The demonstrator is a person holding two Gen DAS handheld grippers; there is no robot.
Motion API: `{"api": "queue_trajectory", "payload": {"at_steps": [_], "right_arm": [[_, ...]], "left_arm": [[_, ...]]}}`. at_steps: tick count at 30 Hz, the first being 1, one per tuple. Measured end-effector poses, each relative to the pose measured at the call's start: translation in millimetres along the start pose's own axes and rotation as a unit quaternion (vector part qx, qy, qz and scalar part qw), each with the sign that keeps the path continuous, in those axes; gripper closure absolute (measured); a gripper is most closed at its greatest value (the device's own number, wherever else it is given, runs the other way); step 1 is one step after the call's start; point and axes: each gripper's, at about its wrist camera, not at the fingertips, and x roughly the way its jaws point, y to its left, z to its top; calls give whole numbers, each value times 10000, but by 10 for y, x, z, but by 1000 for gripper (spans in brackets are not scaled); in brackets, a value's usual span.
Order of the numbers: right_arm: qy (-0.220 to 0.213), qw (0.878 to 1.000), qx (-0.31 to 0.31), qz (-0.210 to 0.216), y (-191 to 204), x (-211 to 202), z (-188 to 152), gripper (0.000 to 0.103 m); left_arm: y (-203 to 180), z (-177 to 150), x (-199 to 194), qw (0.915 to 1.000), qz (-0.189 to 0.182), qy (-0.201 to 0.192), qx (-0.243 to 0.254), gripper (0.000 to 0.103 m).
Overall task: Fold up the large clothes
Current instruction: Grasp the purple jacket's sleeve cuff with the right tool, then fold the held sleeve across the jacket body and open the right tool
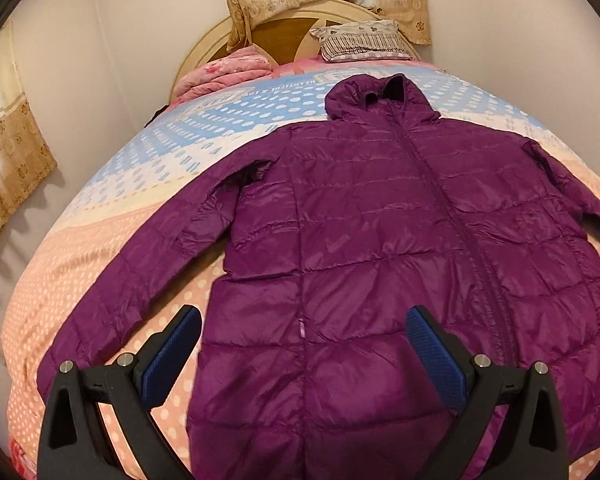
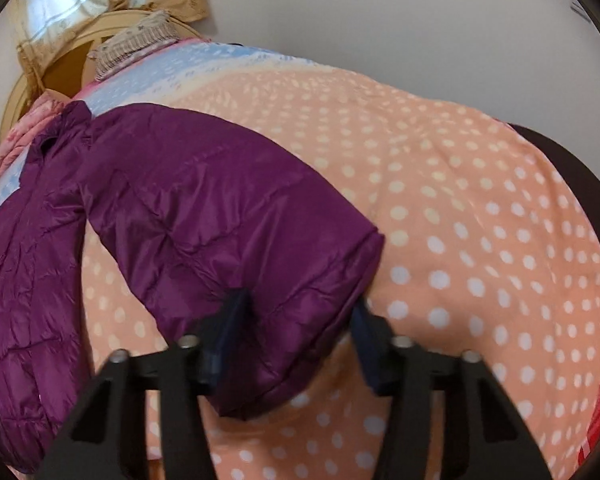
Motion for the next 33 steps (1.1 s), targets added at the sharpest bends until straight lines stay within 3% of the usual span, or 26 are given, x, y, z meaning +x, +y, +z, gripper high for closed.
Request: {"api": "queue_trajectory", "payload": {"at_steps": [2,7,13,21,33], "right_arm": [[-34,10000,55,-19,-59,-2,109,90],[-478,9977,182,-436,-404,-159,507,92],[-983,9935,-155,-554,-201,-310,858,93],[-1723,9794,-1040,-143,810,-603,1187,93],[-1814,9514,-2438,498,2432,-338,992,93]], "left_arm": [[92,57,34,9999,104,-23,-32,1],[486,262,86,9983,474,-160,-287,1],[890,458,213,9948,831,-261,-522,1],[1390,709,465,9884,1261,-273,-802,1],[1453,693,584,9905,1139,-256,-721,1]]}}
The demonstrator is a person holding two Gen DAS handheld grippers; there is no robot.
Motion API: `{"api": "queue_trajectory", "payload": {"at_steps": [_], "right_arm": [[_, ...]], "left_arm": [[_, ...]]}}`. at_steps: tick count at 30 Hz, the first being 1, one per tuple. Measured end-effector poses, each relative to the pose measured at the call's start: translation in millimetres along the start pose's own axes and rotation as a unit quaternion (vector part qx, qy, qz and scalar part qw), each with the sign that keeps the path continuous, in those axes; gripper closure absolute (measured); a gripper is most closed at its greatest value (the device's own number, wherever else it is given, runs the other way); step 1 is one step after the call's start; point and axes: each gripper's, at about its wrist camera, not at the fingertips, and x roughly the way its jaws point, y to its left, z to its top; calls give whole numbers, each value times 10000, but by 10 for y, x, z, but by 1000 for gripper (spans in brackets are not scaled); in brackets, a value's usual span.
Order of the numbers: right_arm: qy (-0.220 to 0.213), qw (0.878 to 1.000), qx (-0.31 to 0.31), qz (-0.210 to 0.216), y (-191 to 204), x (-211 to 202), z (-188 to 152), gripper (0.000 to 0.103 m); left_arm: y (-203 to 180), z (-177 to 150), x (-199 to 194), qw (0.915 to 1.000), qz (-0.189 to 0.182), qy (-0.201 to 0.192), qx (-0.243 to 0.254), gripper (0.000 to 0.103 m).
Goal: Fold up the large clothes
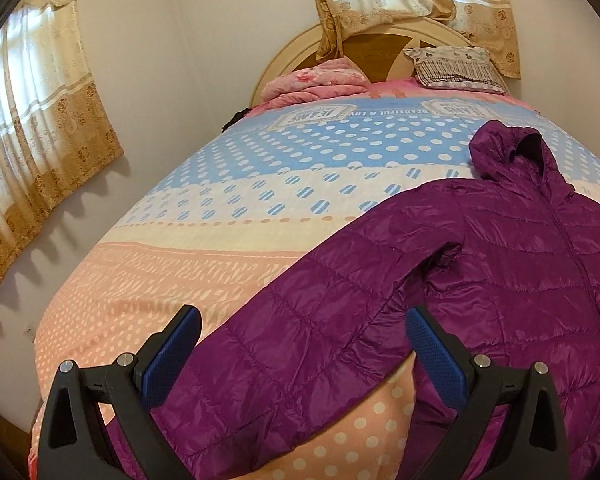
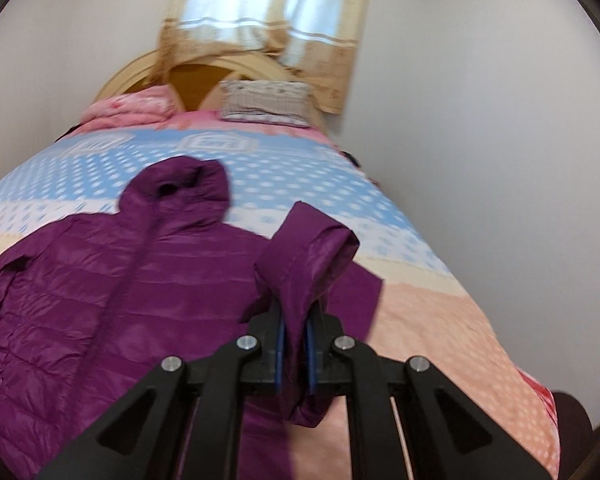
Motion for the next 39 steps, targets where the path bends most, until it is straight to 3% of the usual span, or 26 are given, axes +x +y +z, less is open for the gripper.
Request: {"api": "queue_trajectory", "payload": {"at_steps": [6,9,10,13,14,18,23,27,29,30,31,32,33,34,36,39], "right_arm": [[154,9987,-346,336,585,266,-24,93],[339,9960,-388,736,799,413,-114,89],[362,9952,-368,828,820,411,-153,83],[374,9913,-275,1228,831,322,-265,31],[270,9913,-270,1257,791,225,-312,26],[140,9915,-94,1288,393,-78,-503,25],[-14,9949,559,838,-257,-227,-702,10],[111,9931,890,751,-578,-227,-915,9],[156,9933,898,716,-615,-204,-1001,9],[205,9931,916,703,-631,-180,-1053,9],[245,9927,948,712,-662,-161,-1101,9],[281,9920,988,739,-685,-138,-1129,9],[318,9912,1027,778,-687,-114,-1160,9],[336,9909,1038,789,-723,-106,-1181,9],[356,9909,1040,783,-764,-84,-1236,9],[384,9905,1085,748,-805,-46,-1253,9]], "left_arm": [[-10,-17,131,10000,22,59,-27,1],[-96,-7,183,9999,-30,159,12,1],[-132,-6,170,9998,-71,165,42,1],[-263,32,87,9996,-203,92,144,1],[-333,52,45,9994,-300,57,181,1],[-741,142,-115,9963,-777,-41,373,1],[-1571,302,-237,9797,-1880,152,683,1],[-2277,341,-141,9682,-2247,293,1064,1],[-2607,318,-14,9652,-2260,453,1237,1],[-2745,300,32,9644,-2233,490,1330,7],[-2907,266,103,9612,-2257,570,1483,26],[-3014,234,149,9575,-2308,681,1588,38],[-3095,204,188,9542,-2360,802,1652,66],[-3144,184,210,9515,-2453,878,1638,83],[-3157,203,123,9536,-2409,677,1675,91],[-3006,325,-138,9576,-2330,214,1679,93]]}}
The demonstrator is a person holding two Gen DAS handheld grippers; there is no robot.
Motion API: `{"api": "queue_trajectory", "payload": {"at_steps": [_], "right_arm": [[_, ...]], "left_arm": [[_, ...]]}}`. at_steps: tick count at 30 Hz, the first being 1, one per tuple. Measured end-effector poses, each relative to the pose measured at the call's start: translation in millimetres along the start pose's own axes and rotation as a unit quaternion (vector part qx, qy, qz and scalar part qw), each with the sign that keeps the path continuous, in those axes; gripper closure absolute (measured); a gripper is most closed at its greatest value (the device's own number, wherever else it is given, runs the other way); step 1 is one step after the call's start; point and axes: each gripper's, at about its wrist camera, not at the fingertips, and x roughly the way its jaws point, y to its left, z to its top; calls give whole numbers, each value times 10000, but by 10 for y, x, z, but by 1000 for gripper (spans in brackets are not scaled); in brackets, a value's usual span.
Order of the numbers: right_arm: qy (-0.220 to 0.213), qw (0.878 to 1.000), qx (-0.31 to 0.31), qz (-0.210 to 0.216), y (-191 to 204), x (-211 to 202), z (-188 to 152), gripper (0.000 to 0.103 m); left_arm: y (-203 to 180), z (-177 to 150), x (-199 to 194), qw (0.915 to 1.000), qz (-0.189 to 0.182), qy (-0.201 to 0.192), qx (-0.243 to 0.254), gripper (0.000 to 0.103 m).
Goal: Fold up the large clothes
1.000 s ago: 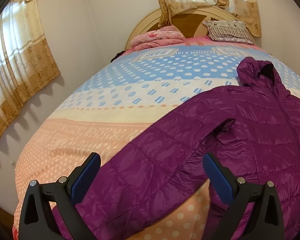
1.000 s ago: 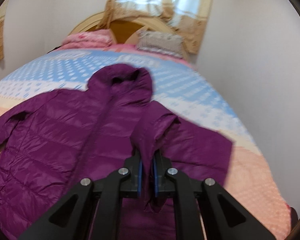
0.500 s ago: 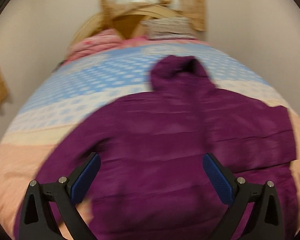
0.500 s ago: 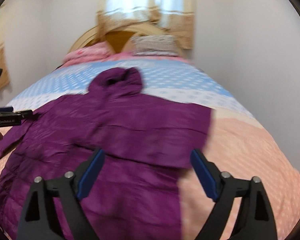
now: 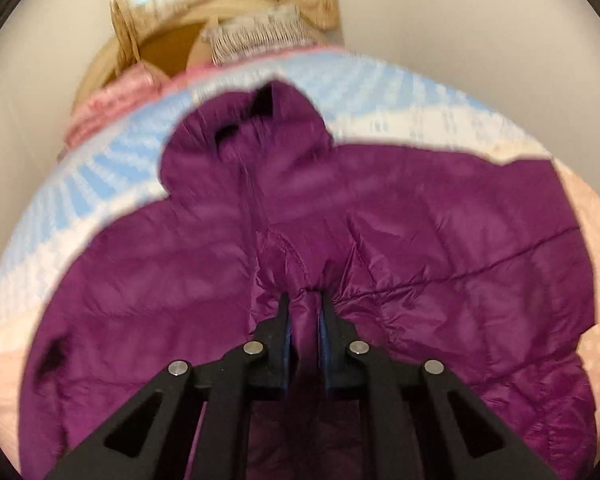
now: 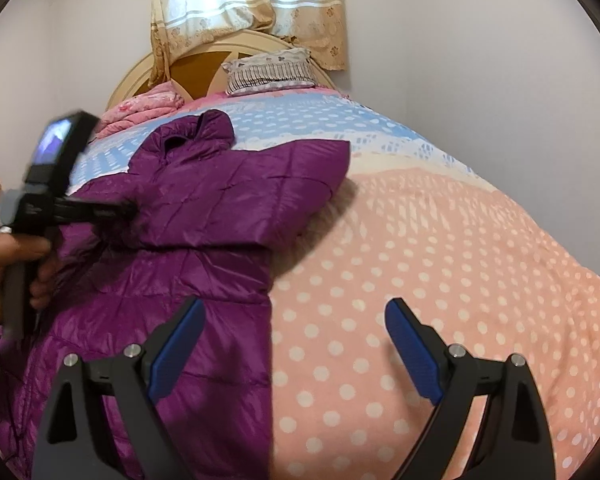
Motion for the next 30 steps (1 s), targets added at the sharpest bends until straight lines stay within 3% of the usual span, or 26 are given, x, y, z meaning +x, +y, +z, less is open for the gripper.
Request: {"api": "queue_trajectory", "payload": {"at_steps": [4,8,11,18,21,23,24,27,28,30], "right_arm": [[49,10000,15,29,-35,32,-46,9],[100,9999,-121,30,23,56,-88,9],[160,9997,-176,49,67,82,-99,9],[379,9984,-406,68,164,106,-21,10],[455,9982,-364,105,113,103,118,17],[479,9984,-261,156,47,125,248,20],[486,9984,-231,147,44,134,302,21],[402,9991,-133,98,-17,211,579,30],[356,9993,-96,93,-4,249,663,36],[342,9993,-56,116,29,409,851,48]], "left_arm": [[232,83,-502,9967,436,-660,165,93],[546,2,-745,9920,884,-878,211,93],[693,-178,-709,9896,1185,-762,285,93],[901,-604,-239,9893,1430,-191,229,92],[924,-670,-94,9881,1526,-118,162,89],[934,-666,-60,9885,1511,-31,45,79],[941,-655,-86,9885,1511,-76,-8,68],[997,-603,-298,9829,1743,-530,-273,13],[1032,-570,-367,9793,1833,-764,-388,8],[1047,-506,-384,9771,1873,-884,-484,8]]}}
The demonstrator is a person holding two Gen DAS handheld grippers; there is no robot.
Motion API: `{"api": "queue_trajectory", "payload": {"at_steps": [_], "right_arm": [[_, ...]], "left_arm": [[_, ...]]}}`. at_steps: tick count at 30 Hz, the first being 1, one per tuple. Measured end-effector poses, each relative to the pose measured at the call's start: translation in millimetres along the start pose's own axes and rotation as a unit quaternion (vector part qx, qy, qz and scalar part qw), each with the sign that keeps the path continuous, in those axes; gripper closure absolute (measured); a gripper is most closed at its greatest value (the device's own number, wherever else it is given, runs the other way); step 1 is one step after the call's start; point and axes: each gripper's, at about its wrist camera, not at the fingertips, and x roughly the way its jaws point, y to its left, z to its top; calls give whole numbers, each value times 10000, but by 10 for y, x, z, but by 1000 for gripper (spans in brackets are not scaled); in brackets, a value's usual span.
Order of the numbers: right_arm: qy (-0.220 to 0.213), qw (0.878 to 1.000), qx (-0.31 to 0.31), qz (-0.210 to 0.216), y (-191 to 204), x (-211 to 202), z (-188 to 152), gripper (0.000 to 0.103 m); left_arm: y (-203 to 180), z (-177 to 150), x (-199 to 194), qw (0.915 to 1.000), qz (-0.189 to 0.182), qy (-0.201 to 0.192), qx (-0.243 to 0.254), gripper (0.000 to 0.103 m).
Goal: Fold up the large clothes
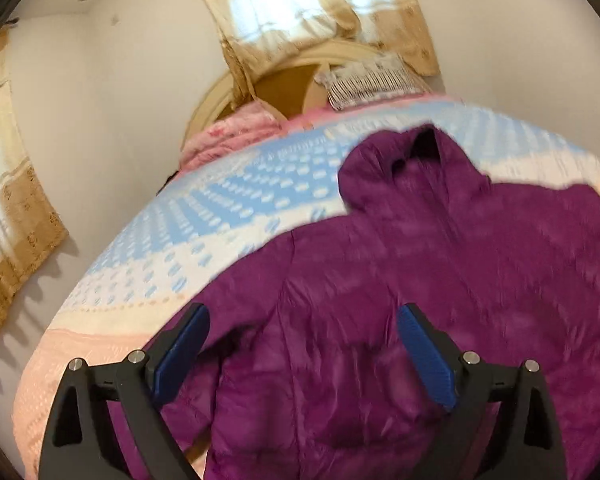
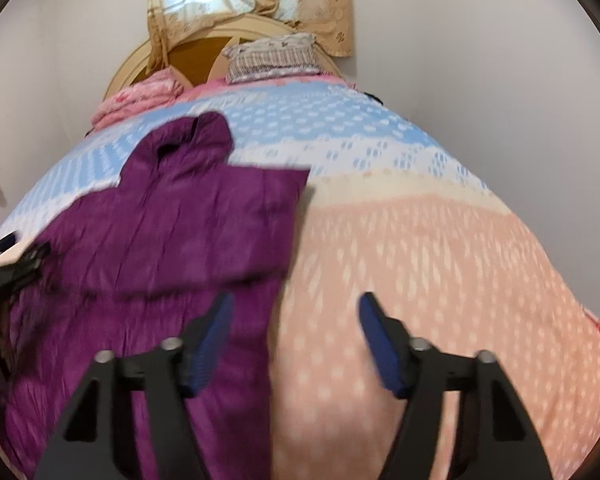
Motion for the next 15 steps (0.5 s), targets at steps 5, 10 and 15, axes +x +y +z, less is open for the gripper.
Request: {"api": "queue_trajectory", "payload": {"at_steps": [5,10,15], "right_arm": [[78,9999,-56,117,275,481,309,61],[547,9978,-359,125,598,1048,213,63],[616,9969,-492,-30,604,1214,-9,63]], "left_arm": [[-163,20,389,9981,335,523,18,8],[-341,-170,642,9944,475,891,312,8],[-328,-222,702,9942,314,1011,177,8]]}}
